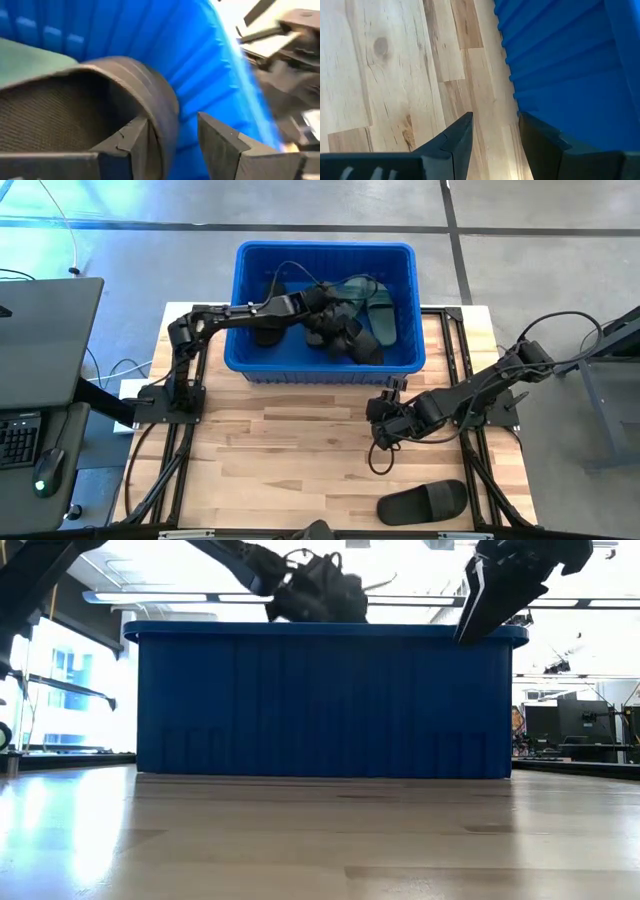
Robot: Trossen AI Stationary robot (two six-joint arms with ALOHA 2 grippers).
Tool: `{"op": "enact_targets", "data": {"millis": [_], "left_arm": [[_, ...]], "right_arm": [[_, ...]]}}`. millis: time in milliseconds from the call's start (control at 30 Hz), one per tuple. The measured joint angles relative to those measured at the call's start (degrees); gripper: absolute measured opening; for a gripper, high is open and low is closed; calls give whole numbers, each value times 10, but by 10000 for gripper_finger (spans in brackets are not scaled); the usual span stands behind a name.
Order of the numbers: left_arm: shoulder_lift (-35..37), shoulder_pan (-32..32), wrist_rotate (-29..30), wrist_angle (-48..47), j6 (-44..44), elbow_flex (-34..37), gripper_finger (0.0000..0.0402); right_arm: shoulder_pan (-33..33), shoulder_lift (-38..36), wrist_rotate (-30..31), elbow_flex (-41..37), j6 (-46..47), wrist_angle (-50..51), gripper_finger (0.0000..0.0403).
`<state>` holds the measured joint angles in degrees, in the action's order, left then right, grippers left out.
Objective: Pick and place slides into bin
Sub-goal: Put the top black slide into the blue container, then put the black slide into the blue container
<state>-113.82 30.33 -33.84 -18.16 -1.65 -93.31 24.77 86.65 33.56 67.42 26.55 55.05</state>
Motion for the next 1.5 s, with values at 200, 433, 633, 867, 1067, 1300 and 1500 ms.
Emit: {"op": "enact_targets", "data": {"millis": [200, 433, 633, 867, 1067, 1300, 1500], "left_arm": [[13, 0, 13, -210, 128, -112, 135], [14, -9, 180, -409, 225, -233, 129], [13, -22, 262, -474, 320, -261, 128], [13, -33, 363, -564, 402, -261, 128], [13, -49, 420, -555, 406, -261, 128], [13, -58, 425, -493, 429, -261, 128], [13, -64, 420, -399, 454, -261, 128]], "right_arm": [[0, 0, 0, 0, 29, 1, 149], [5, 0, -31, 0, 89, 2, 149], [31, 0, -34, 0, 143, 2, 149], [98, 14, -90, 0, 215, 1, 149], [152, 36, -243, -1, 422, -2, 149], [171, 67, -408, -1, 675, 40, 149], [163, 77, -510, -1, 741, 86, 149]]}}
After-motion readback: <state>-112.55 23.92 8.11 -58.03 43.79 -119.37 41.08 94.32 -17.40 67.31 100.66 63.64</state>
